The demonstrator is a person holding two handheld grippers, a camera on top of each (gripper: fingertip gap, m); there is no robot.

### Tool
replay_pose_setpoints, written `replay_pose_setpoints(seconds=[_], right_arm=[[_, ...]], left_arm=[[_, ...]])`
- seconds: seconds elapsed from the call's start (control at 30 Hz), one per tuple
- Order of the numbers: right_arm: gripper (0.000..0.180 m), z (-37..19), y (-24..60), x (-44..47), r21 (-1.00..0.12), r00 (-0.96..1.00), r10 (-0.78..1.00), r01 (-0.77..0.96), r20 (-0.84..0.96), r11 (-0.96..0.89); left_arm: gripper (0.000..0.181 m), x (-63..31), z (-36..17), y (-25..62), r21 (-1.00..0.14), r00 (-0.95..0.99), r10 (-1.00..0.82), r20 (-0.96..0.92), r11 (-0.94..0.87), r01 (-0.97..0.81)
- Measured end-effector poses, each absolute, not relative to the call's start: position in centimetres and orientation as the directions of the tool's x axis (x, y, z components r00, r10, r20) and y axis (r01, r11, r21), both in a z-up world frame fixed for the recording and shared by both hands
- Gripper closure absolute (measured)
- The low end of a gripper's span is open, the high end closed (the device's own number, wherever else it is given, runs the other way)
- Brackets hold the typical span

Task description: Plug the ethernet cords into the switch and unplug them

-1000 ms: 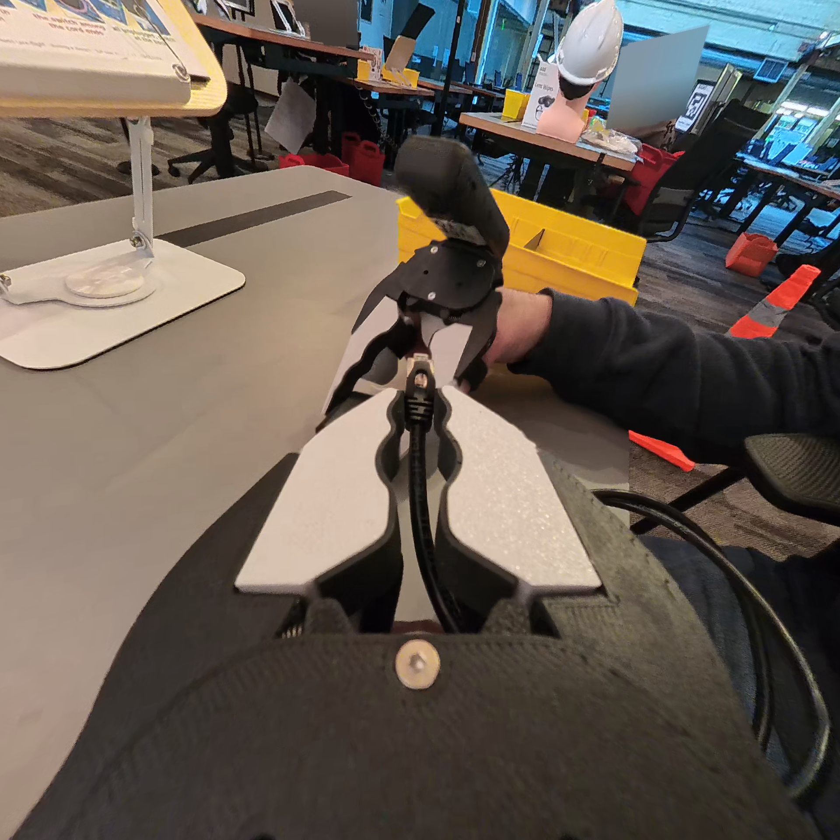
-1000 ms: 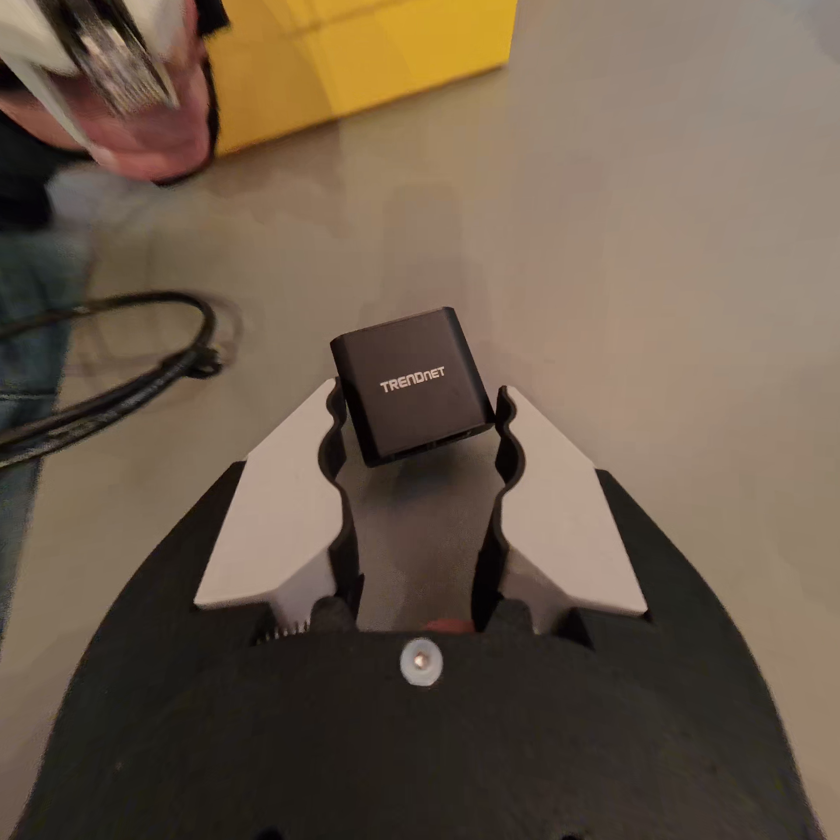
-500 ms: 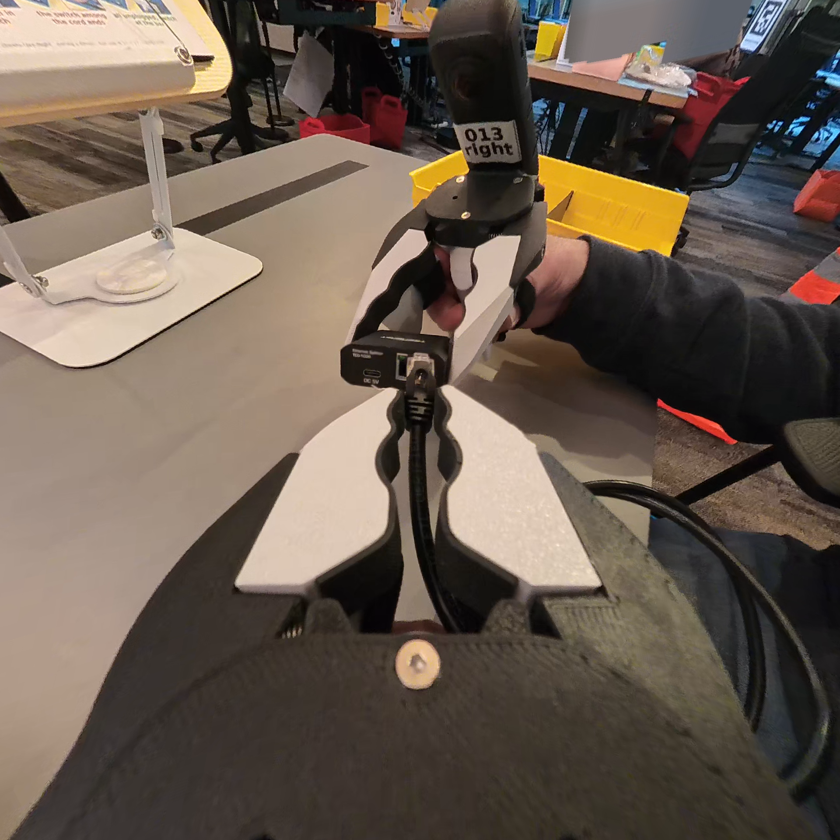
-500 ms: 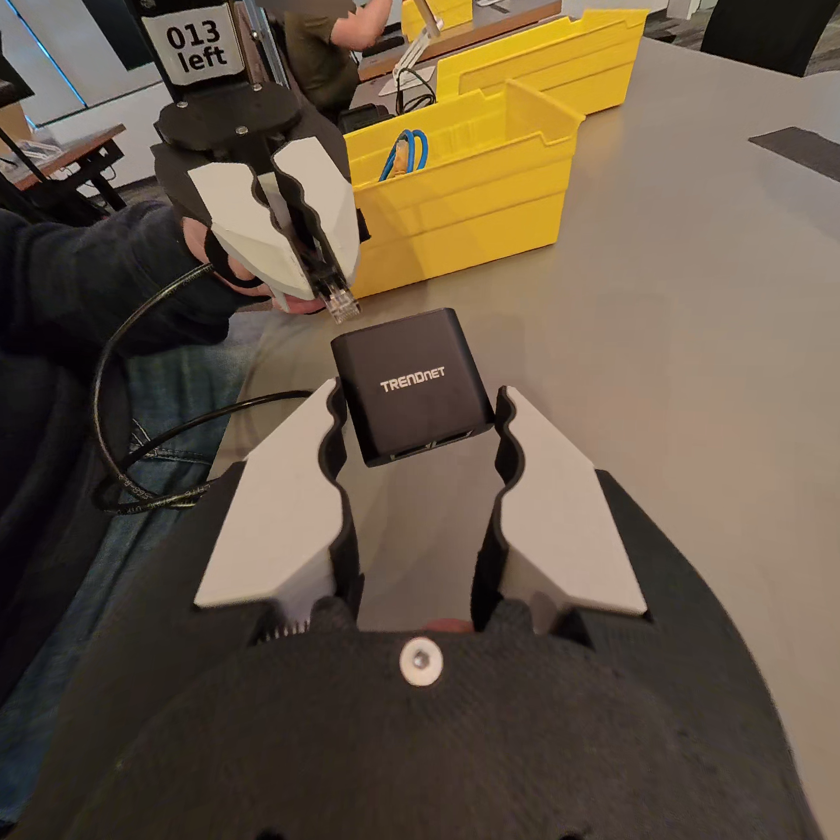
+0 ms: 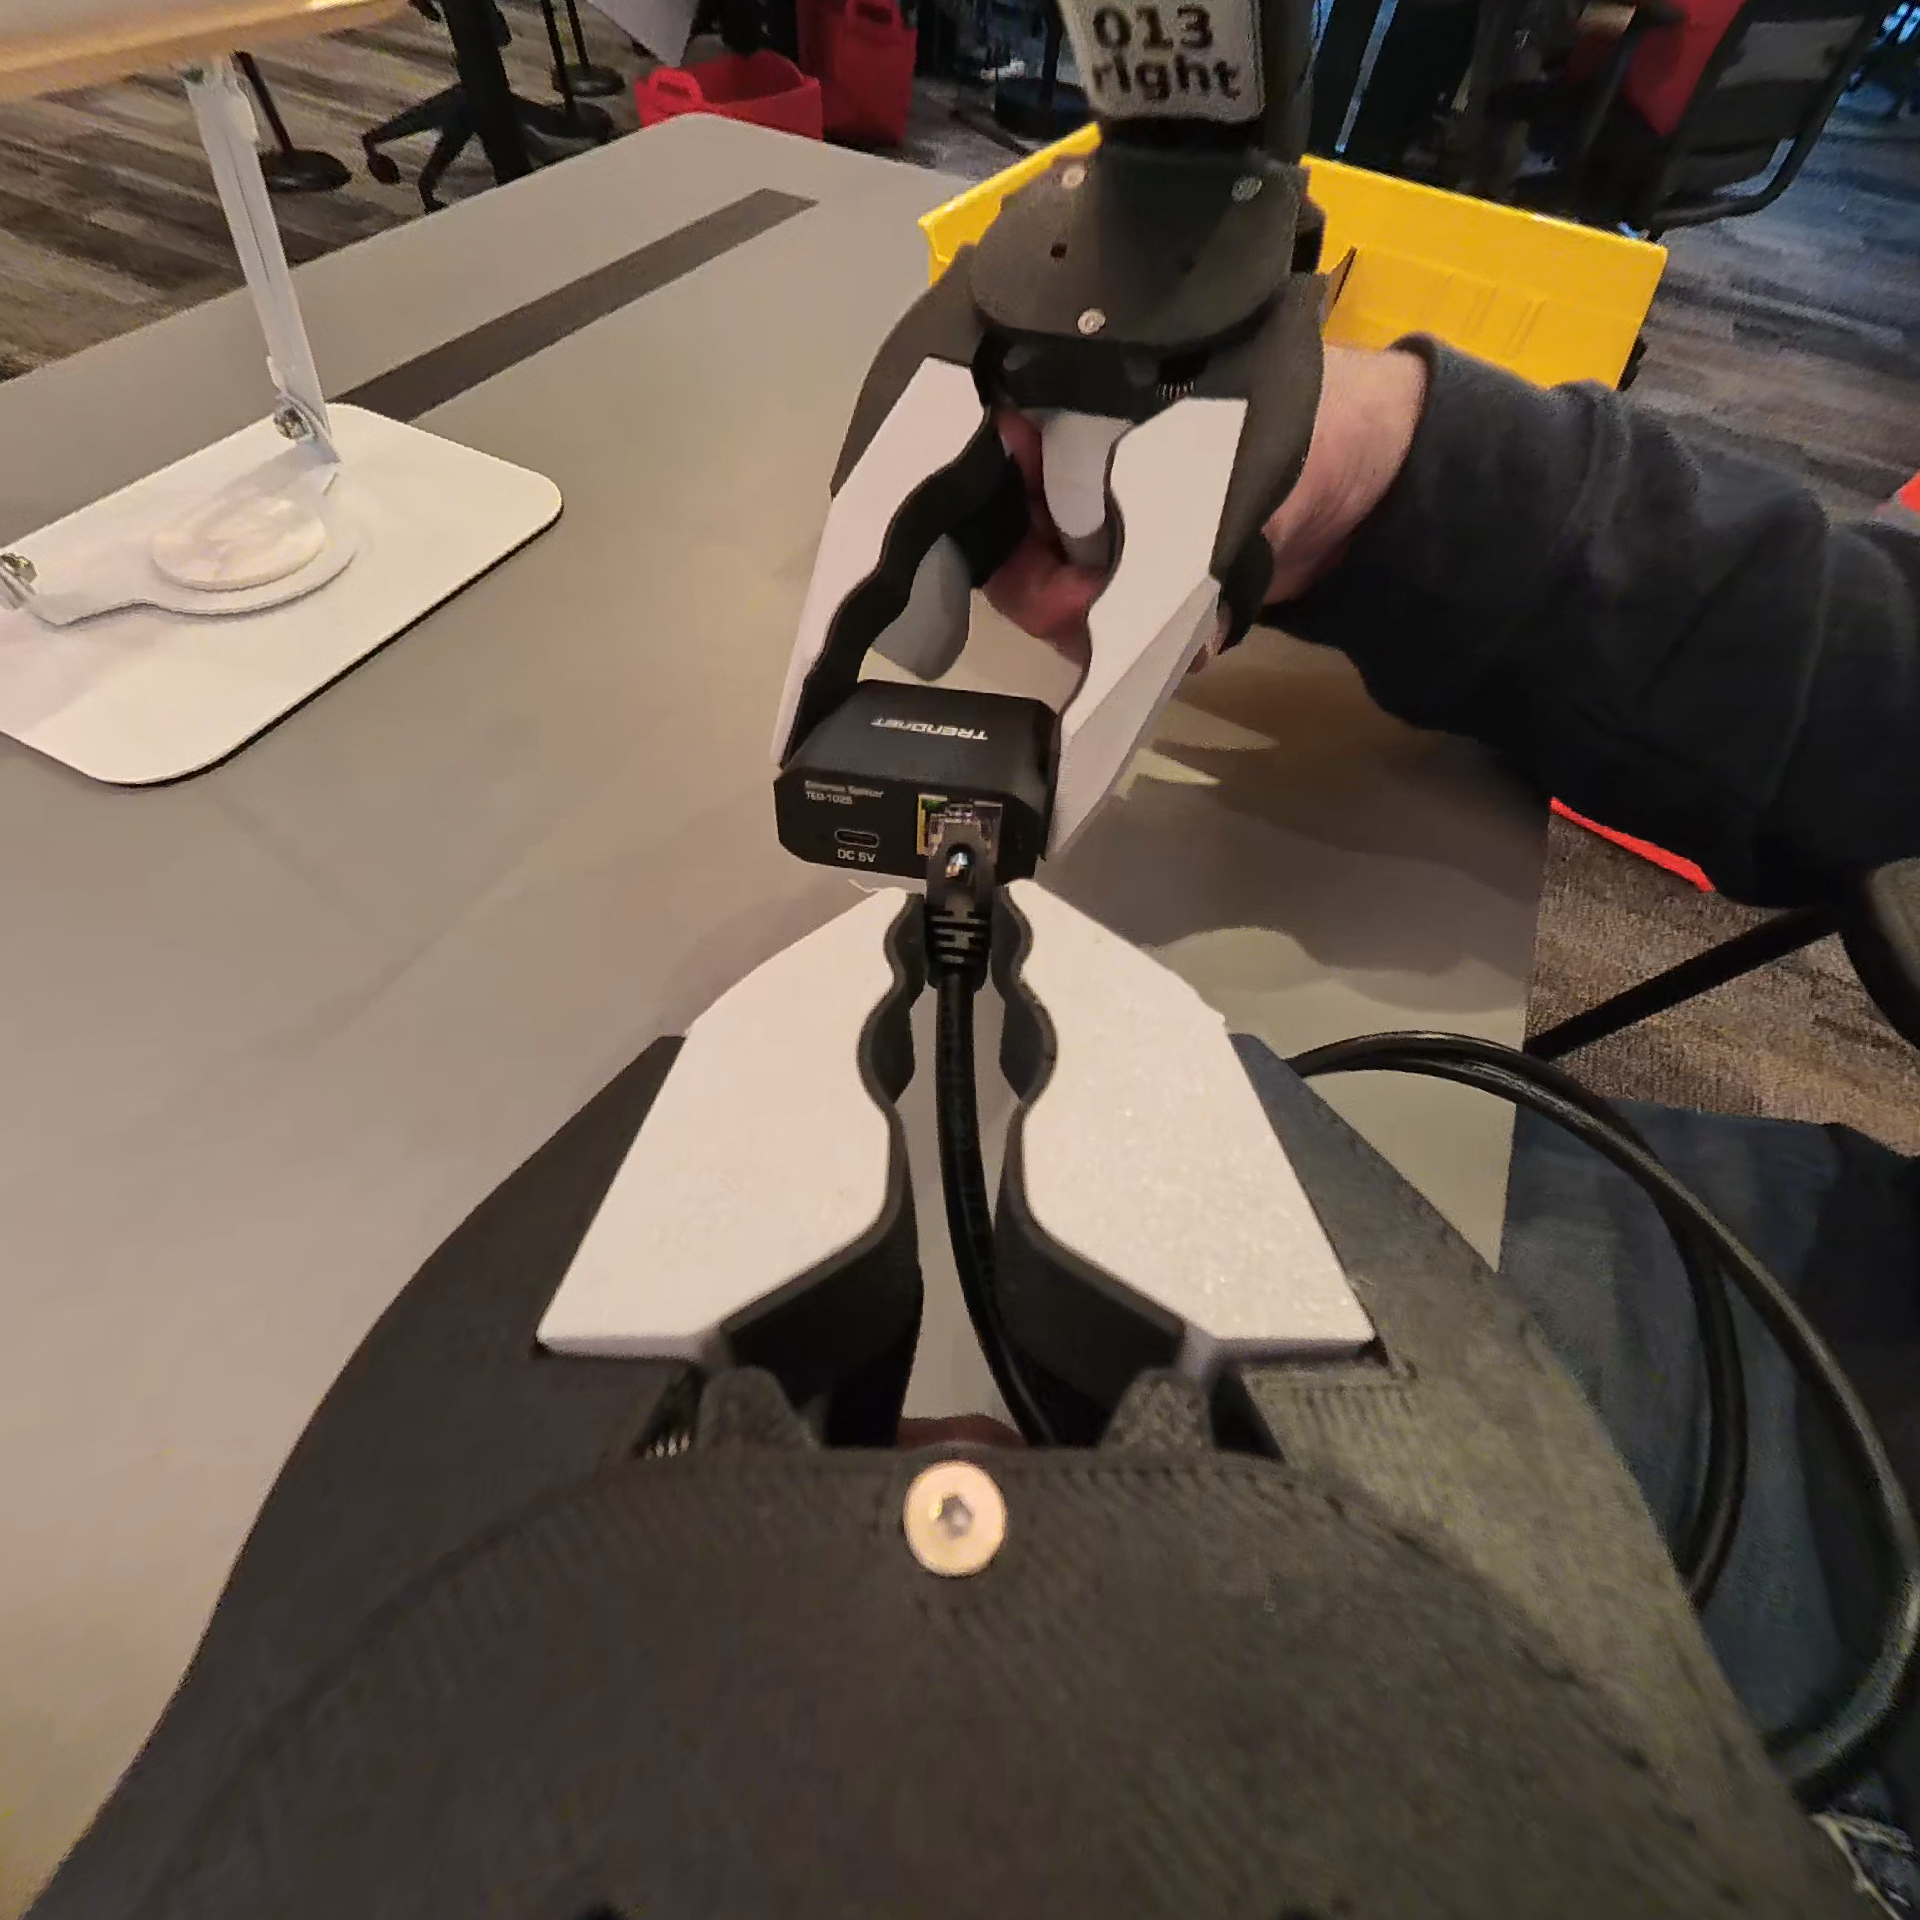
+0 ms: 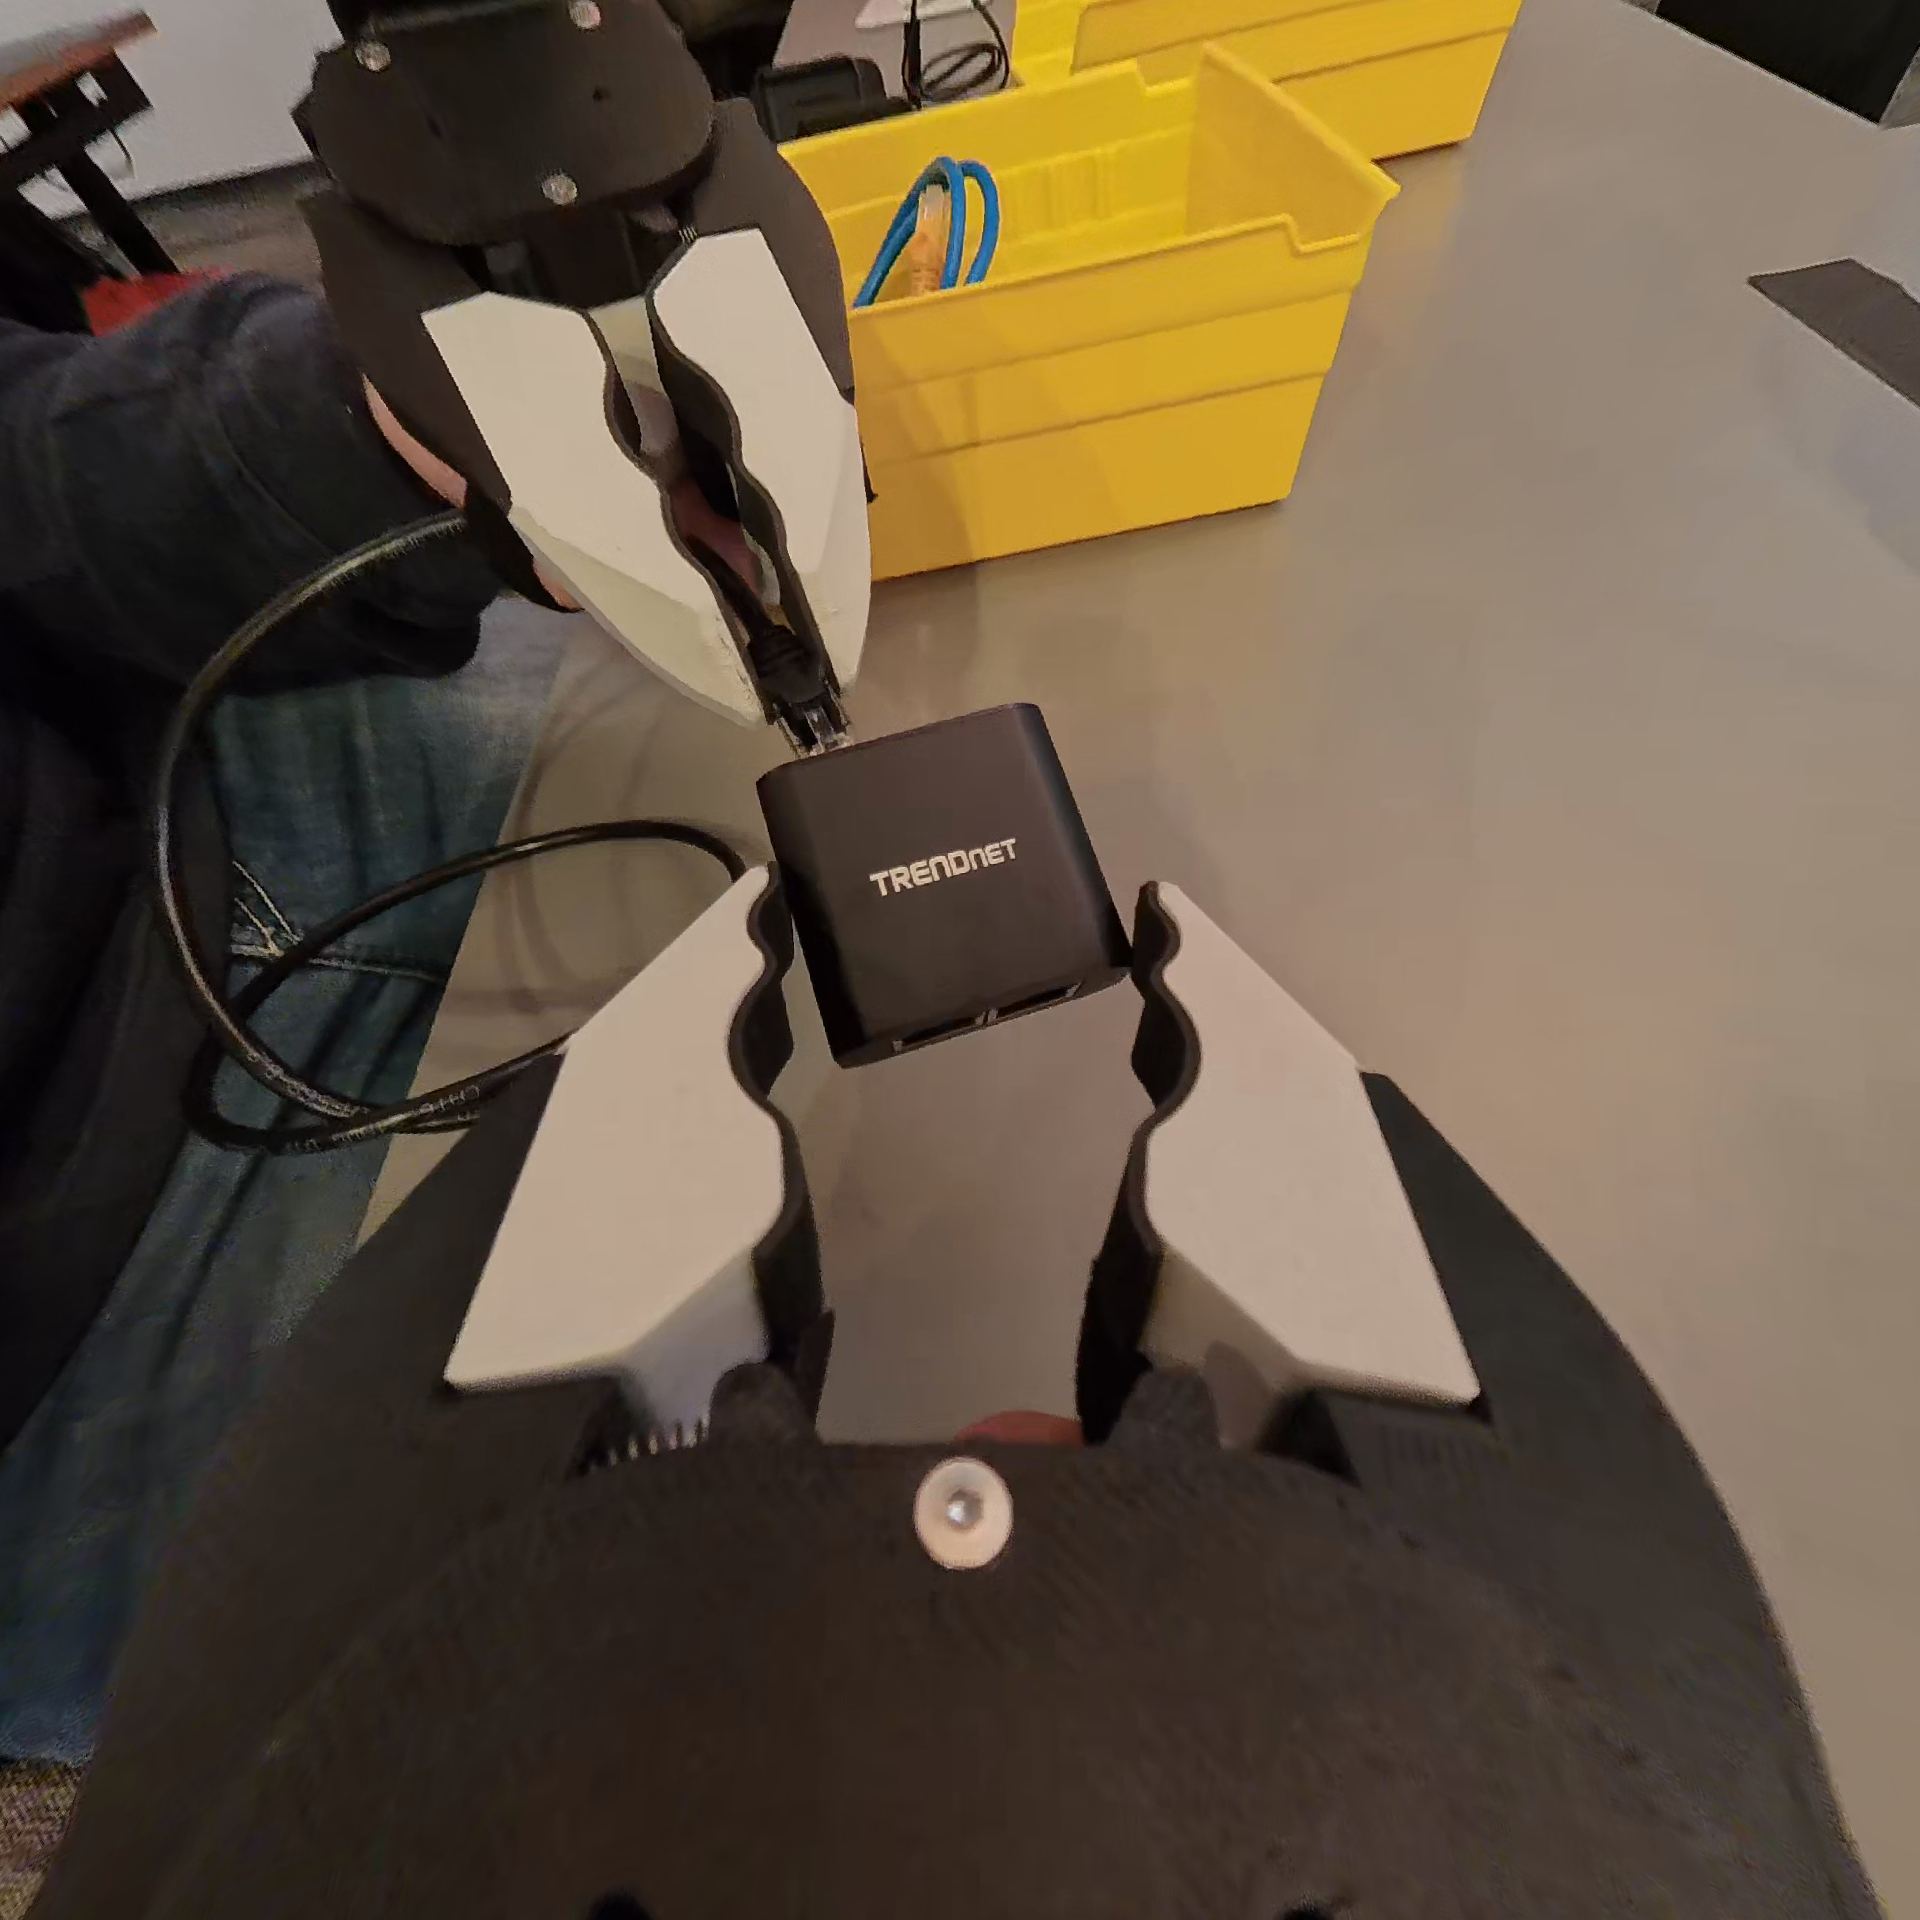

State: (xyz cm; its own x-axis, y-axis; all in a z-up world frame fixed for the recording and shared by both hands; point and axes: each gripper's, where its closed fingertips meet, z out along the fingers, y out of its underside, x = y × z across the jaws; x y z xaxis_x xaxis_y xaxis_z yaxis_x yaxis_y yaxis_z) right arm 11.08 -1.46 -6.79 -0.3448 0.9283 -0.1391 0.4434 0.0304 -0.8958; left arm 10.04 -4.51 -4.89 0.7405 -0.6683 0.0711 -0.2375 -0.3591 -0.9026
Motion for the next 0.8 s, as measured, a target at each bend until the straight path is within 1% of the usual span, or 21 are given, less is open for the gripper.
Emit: replay_pose_setpoints(seconds=[0.37,0.43,0.6,0.67,0.8], right_arm=[[0.114,-7.0,-1.7,11.1,-0.860,-0.344,0.939,0.483,-0.017,0.162],[0.115,-6.8,-1.8,11.1,-0.866,-0.342,0.939,0.474,-0.015,0.159],[0.115,-7.4,-1.8,10.8,-0.856,-0.336,0.942,0.486,0.004,0.177],[0.120,-7.2,-2.2,10.6,-0.872,-0.347,0.938,0.458,0.005,0.174],[0.120,-7.5,-2.2,10.0,-0.879,-0.321,0.947,0.444,0.022,0.171]], left_arm=[[0.169,10.3,-5.3,-4.5,-0.899,0.734,-0.674,0.087,-0.371,-0.234],[0.169,10.3,-4.9,-4.5,-0.906,0.734,-0.672,0.100,-0.366,-0.212],[0.169,10.1,-5.0,-4.3,-0.902,0.744,-0.665,0.065,-0.357,-0.241],[0.169,10.0,-4.7,-4.2,-0.908,0.749,-0.656,0.094,-0.365,-0.206],[0.169,9.7,-4.7,-4.0,-0.899,0.762,-0.646,0.057,-0.366,-0.242]])
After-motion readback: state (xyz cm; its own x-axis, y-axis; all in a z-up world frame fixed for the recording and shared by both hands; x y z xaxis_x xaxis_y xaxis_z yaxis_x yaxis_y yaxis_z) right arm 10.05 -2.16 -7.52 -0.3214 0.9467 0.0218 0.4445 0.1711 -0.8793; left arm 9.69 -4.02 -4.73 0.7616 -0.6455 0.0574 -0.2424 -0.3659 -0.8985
